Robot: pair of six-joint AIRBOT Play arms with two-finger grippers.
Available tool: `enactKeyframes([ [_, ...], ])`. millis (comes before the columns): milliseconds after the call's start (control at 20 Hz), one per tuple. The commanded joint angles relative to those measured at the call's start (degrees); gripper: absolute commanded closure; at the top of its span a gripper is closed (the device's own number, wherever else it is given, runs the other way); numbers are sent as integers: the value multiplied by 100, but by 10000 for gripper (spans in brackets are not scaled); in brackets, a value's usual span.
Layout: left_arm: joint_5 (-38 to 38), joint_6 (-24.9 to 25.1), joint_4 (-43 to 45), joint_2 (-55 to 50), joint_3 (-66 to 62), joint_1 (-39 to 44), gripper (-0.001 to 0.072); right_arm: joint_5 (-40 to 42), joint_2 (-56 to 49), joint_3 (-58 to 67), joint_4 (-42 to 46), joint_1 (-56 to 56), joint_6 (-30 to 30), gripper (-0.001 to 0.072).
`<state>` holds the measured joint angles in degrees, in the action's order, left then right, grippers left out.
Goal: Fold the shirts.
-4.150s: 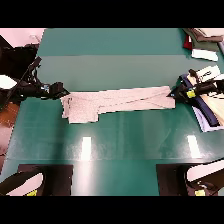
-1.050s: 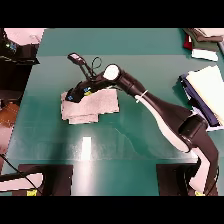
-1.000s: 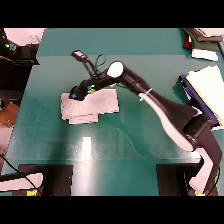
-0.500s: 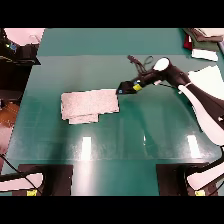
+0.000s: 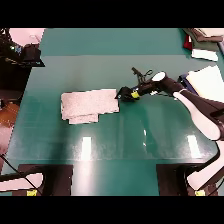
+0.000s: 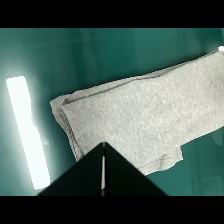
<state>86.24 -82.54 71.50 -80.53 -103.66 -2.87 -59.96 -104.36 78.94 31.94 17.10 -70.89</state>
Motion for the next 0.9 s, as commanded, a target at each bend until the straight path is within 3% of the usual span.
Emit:
enactKeyframes([
  [0,-9,7,-20,-4,74,-2,686,-70,-603,511,-719,411,-4,117],
  [150,0,48,-20,-4,74,-2,686,-48,-1080,1115,-1088,833,-2,188],
  [250,4,48,-20,-4,74,-2,686,0,-1261,1482,-1091,1047,42,316],
  [300,13,48,-17,-4,74,-2,686,57,-1294,1637,-1082,1132,208,442],
  [350,17,48,-17,-4,74,-2,686,109,-1292,1762,-1086,1176,466,644],
  [400,15,48,-17,-4,74,-2,686,83,-1292,1906,-1086,1185,610,697],
  [550,57,48,-17,-4,74,-2,686,-31,-1128,2216,-909,975,612,700],
  [700,85,197,-13,-4,74,-2,686,-81,-549,2208,535,280,-269,700],
  [850,46,195,-22,-4,74,-2,686,-629,142,2208,1532,-859,-376,700],
])
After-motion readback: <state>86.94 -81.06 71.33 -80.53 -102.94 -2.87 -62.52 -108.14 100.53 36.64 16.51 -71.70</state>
